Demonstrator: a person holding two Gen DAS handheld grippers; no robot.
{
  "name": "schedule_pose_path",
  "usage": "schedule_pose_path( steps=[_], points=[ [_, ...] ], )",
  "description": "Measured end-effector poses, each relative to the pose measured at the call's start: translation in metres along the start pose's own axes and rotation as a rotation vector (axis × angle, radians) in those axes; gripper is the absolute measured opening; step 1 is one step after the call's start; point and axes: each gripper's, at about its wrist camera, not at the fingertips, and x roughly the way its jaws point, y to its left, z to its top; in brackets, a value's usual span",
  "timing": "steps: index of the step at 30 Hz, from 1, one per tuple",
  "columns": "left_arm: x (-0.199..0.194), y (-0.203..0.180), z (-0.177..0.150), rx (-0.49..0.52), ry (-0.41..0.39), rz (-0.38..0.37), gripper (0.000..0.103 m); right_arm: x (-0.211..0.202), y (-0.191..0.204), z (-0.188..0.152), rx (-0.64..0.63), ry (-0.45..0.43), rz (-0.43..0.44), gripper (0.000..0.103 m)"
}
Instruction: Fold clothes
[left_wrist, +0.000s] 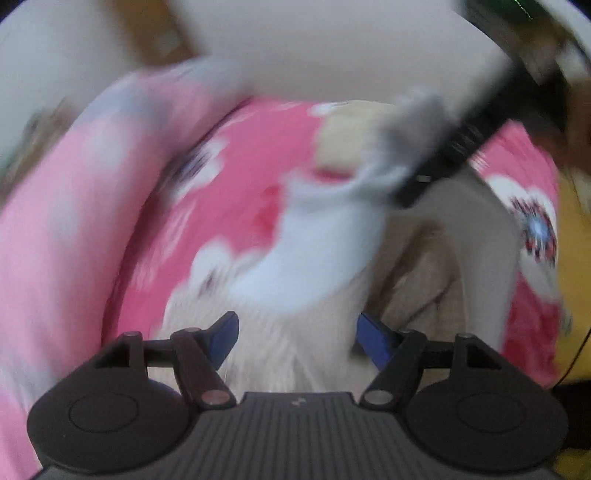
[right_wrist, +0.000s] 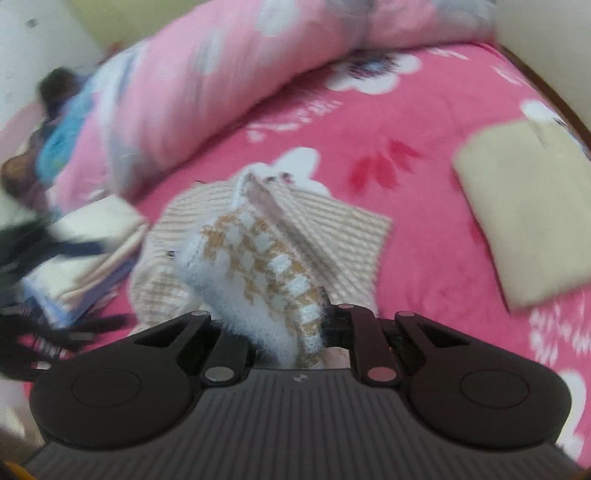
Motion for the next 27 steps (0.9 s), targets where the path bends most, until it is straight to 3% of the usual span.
schedule_pose_path(
  steps=[4,9,10,12,13,14,17,20,22,24,27],
  points=[
    [0.032,-0.027,0.019,0.251,-0.066,0.026,0.086,0.0,0.0,0.014,-0.114,0.05,0.077,0.011],
    [0.065,-0.045,0.027,0.383,-0.086,-0.031,0.087,0.006,0.0,0.03,-0.246,0.094,0.197,0.011],
    [0.07,-0.045,0.029,0.378,-0.088,-0.032,0.085,0.006,0.001,0.034,-0.271,0.103,0.227,0.011],
    [0.082,-0.042,0.033,0.352,-0.095,-0.022,0.068,0.005,0.004,0.04,-0.313,0.111,0.282,0.011],
    [0.087,-0.039,0.036,0.332,-0.099,-0.015,0.046,0.004,0.005,0.042,-0.323,0.12,0.3,0.012],
    [0.092,-0.034,0.039,0.303,-0.1,-0.013,0.035,0.005,0.006,0.044,-0.33,0.131,0.307,0.012],
    [0.099,-0.026,0.045,0.245,-0.094,-0.013,0.021,-0.002,-0.003,0.047,-0.273,0.125,0.294,0.02],
    [0.101,-0.02,0.047,0.206,-0.086,0.004,0.015,-0.023,-0.03,0.042,-0.085,0.063,0.238,0.033],
    [0.097,-0.009,0.05,0.13,-0.077,0.003,0.014,-0.038,-0.051,0.031,0.059,0.016,0.188,0.067],
    [0.086,0.007,0.055,0.026,-0.068,0.0,0.012,-0.044,-0.062,0.007,0.165,0.008,0.141,0.071],
    [0.063,0.032,0.057,-0.106,-0.077,0.024,0.011,-0.04,-0.048,-0.024,0.224,0.051,0.167,0.072]
  ],
)
